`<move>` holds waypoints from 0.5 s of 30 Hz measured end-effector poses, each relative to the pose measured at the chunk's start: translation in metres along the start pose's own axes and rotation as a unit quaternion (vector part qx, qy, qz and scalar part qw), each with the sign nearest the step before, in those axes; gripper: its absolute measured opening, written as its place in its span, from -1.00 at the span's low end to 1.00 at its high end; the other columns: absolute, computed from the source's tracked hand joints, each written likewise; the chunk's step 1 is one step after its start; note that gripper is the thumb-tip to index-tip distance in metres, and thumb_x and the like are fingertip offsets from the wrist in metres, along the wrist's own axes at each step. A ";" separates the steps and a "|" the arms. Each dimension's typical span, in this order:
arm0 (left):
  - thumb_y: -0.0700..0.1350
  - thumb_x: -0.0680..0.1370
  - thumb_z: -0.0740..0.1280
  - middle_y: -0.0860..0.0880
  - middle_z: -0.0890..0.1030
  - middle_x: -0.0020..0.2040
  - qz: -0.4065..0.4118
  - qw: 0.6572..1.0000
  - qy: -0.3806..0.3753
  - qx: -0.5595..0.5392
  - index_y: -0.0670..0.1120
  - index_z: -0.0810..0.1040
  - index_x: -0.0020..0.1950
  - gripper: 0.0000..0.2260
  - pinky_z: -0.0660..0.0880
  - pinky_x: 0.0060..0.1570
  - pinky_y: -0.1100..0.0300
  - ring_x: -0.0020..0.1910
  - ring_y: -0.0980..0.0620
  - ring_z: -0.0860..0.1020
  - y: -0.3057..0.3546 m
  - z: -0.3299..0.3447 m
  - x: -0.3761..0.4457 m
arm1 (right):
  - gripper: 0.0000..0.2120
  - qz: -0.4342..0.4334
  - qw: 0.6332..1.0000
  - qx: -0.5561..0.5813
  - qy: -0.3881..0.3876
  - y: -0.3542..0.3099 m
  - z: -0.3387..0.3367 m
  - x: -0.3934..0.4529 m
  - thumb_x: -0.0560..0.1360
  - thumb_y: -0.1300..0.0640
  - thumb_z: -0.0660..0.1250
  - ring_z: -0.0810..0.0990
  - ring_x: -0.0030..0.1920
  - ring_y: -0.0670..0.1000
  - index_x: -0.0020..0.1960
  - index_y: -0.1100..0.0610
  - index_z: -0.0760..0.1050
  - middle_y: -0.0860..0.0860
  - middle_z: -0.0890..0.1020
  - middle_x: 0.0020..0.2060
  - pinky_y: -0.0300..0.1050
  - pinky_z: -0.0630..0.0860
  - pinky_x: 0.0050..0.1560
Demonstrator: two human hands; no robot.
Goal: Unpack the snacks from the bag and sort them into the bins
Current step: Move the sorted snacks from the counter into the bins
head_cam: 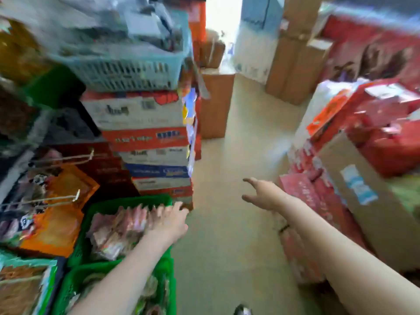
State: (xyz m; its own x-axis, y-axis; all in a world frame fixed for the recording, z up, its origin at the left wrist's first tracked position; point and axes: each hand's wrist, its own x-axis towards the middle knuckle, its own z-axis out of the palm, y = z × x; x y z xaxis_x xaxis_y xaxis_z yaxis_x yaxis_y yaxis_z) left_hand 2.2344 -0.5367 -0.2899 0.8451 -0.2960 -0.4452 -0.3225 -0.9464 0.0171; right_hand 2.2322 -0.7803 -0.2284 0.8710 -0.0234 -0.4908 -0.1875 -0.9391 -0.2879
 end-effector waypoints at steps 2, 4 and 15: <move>-0.03 0.56 0.19 -0.02 0.24 0.45 0.056 0.998 0.036 0.007 0.03 0.35 0.38 -0.63 0.19 0.38 0.05 0.40 -0.04 0.30 0.062 -0.054 -0.038 | -0.45 0.022 0.998 0.023 0.061 0.033 -0.056 -0.096 0.56 -0.02 0.23 0.38 0.36 0.09 0.49 0.05 0.16 0.12 0.41 0.37 -0.17 0.28 0.27; -0.01 0.56 0.22 -0.05 0.25 0.46 0.111 0.992 0.057 0.015 0.01 0.36 0.38 -0.62 0.20 0.38 0.06 0.40 -0.02 0.31 0.133 -0.094 -0.082 | -0.48 0.065 0.989 0.044 0.127 0.063 -0.095 -0.203 0.56 0.02 0.24 0.44 0.31 0.07 0.47 0.04 0.21 0.10 0.48 0.30 -0.21 0.29 0.22; 0.01 0.20 0.27 -0.08 0.66 -0.06 0.642 0.731 0.223 0.068 0.04 0.67 -0.17 -0.71 0.58 -0.40 0.12 -0.30 -0.02 0.65 0.549 -0.022 -0.478 | -0.48 0.346 0.892 0.090 0.278 0.211 0.054 -0.783 0.56 0.01 0.23 0.42 0.29 0.17 0.47 0.09 0.20 0.19 0.43 0.30 -0.02 0.36 0.25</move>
State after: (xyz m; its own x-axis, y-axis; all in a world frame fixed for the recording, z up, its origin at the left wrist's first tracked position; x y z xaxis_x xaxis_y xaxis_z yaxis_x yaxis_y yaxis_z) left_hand 1.6632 -0.9173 -0.0477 -0.1458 -0.9698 0.1954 -0.9851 0.1604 0.0613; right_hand 1.4859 -0.9420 0.0508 0.5998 -0.7892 -0.1323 -0.7934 -0.5651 -0.2260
